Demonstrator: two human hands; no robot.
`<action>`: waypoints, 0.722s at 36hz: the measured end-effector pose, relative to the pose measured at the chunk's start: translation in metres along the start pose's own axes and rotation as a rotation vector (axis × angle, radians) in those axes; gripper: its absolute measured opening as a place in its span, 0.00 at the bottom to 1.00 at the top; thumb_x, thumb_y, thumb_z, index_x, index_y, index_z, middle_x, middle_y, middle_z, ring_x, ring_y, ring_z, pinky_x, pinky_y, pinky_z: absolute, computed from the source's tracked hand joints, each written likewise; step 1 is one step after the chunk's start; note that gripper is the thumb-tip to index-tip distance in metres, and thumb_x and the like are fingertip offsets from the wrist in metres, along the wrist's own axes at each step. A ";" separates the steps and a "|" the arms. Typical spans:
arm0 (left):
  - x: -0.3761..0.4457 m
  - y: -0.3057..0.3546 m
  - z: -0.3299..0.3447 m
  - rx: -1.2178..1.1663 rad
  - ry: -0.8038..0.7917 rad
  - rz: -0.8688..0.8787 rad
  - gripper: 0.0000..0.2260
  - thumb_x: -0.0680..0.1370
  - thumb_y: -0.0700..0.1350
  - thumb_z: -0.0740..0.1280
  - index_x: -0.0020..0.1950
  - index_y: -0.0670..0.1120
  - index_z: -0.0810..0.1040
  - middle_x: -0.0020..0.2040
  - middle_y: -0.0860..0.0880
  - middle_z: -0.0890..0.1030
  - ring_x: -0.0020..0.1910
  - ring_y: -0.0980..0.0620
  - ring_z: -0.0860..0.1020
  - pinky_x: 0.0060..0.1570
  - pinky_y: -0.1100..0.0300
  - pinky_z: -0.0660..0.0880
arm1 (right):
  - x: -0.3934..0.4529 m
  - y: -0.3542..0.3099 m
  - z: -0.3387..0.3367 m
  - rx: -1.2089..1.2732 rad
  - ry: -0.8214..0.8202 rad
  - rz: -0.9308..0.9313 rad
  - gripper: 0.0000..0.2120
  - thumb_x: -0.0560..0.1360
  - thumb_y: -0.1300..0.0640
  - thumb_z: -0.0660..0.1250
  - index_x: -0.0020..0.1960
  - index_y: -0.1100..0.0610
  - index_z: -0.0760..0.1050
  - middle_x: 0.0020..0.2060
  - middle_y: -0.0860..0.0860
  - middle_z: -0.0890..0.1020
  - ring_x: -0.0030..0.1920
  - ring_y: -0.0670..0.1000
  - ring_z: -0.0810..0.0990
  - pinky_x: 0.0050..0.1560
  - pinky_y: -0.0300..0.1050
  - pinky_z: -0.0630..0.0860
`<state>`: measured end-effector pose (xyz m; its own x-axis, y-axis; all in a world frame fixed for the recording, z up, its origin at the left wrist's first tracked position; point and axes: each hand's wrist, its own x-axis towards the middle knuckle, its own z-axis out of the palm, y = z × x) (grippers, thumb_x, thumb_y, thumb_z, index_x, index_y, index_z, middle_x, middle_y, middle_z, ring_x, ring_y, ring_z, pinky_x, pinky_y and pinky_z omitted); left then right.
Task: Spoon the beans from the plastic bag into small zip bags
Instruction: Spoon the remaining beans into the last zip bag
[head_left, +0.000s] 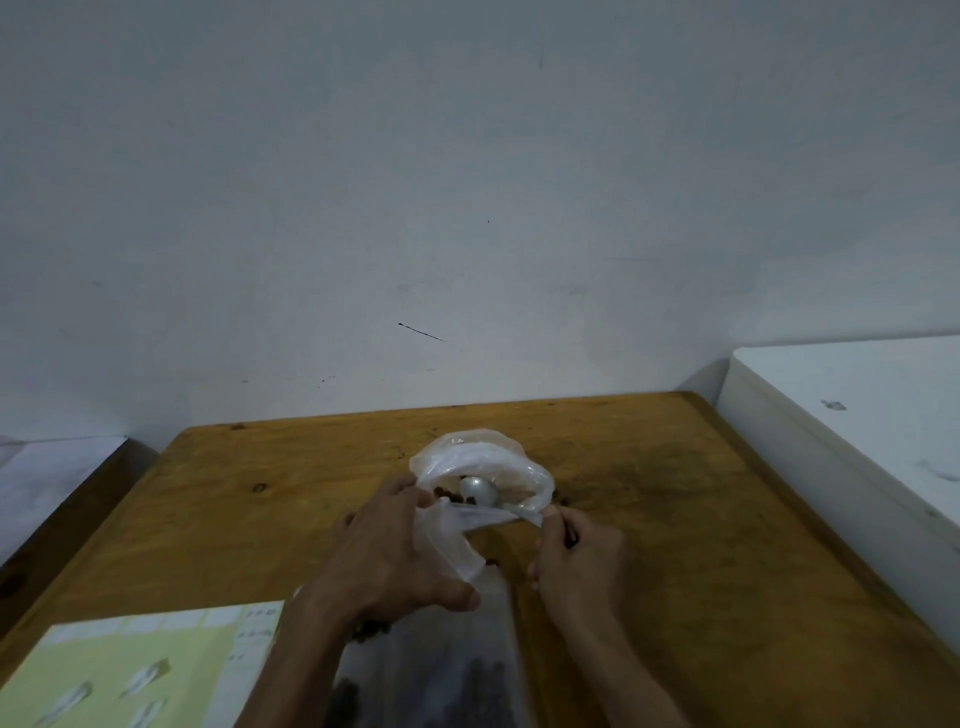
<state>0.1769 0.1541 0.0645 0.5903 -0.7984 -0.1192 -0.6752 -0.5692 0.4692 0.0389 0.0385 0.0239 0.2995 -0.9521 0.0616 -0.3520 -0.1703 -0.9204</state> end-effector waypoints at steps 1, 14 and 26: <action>0.000 -0.001 0.000 -0.005 0.006 -0.003 0.51 0.52 0.70 0.77 0.72 0.53 0.67 0.73 0.59 0.61 0.67 0.52 0.67 0.69 0.47 0.69 | 0.002 0.000 0.000 -0.004 -0.005 0.029 0.14 0.81 0.56 0.63 0.38 0.51 0.77 0.25 0.50 0.80 0.25 0.43 0.79 0.26 0.37 0.76; -0.001 0.002 -0.001 -0.033 0.038 0.023 0.50 0.54 0.67 0.79 0.72 0.52 0.67 0.72 0.58 0.61 0.64 0.55 0.67 0.67 0.53 0.71 | -0.005 -0.003 0.002 -0.139 -0.086 -0.016 0.17 0.78 0.60 0.67 0.31 0.54 0.77 0.25 0.48 0.78 0.25 0.42 0.76 0.28 0.37 0.75; -0.002 0.000 -0.003 -0.065 0.066 0.039 0.50 0.55 0.65 0.80 0.73 0.51 0.67 0.73 0.58 0.60 0.62 0.57 0.66 0.61 0.60 0.71 | -0.006 -0.017 -0.001 -0.251 -0.175 -0.161 0.14 0.79 0.61 0.64 0.35 0.56 0.78 0.27 0.47 0.76 0.26 0.42 0.72 0.27 0.32 0.70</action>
<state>0.1764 0.1562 0.0672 0.5935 -0.8037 -0.0432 -0.6694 -0.5226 0.5280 0.0424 0.0468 0.0398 0.5086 -0.8538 0.1112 -0.4887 -0.3925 -0.7792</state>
